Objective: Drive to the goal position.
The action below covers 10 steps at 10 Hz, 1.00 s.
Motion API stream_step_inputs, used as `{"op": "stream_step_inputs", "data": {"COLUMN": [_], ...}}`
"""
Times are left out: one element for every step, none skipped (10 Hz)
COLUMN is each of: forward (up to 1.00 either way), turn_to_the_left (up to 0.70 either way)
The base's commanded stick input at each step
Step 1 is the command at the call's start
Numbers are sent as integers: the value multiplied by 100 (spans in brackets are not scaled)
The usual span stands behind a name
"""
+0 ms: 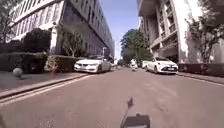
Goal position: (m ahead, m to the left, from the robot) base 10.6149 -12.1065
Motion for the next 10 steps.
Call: {"op": "stream_step_inputs", "data": {"forward": [70,70,70,70,70,70,70,70,70,70], "turn_to_the_left": [-14,-14,-14,-14,-12,-3,0,0,0,0]}}
